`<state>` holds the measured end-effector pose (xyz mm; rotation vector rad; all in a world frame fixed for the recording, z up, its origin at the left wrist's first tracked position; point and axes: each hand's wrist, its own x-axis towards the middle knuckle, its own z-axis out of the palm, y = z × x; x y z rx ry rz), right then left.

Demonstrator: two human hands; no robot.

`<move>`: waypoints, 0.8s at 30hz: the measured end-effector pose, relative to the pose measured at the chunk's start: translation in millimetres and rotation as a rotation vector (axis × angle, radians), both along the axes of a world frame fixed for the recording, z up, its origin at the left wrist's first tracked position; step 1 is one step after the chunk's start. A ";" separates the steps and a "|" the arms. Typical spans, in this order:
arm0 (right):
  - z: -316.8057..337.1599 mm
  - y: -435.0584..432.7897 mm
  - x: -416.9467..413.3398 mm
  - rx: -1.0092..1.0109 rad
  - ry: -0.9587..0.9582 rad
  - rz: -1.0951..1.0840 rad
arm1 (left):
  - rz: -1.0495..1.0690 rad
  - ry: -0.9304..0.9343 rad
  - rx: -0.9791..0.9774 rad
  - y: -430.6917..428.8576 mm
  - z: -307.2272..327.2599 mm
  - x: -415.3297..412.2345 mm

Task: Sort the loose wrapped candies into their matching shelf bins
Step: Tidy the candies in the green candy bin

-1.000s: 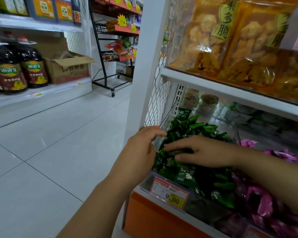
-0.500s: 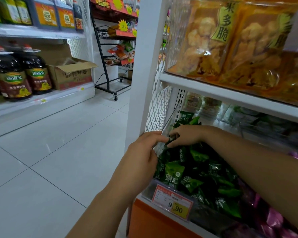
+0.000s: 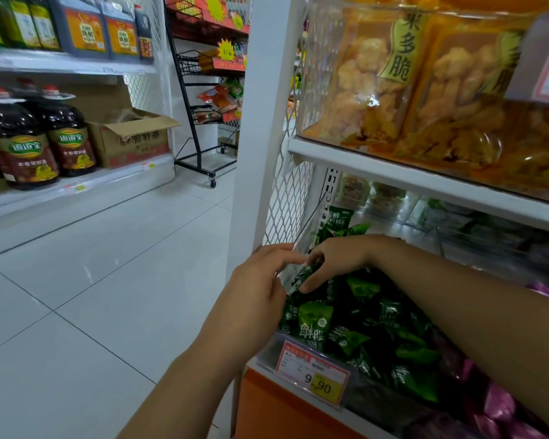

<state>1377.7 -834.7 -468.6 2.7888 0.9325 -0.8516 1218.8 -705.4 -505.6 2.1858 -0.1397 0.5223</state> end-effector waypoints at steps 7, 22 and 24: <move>2.4 -7.8 -16.1 0.100 0.014 0.049 | -0.008 0.005 0.013 1.1 -0.6 0.7; 9.5 -42.1 -54.6 -0.018 -0.068 0.329 | -0.018 -0.014 0.020 2.1 -1.2 -0.8; 10.4 -43.2 -54.9 0.011 -0.033 0.278 | -0.019 -0.014 0.022 1.8 -0.9 -0.8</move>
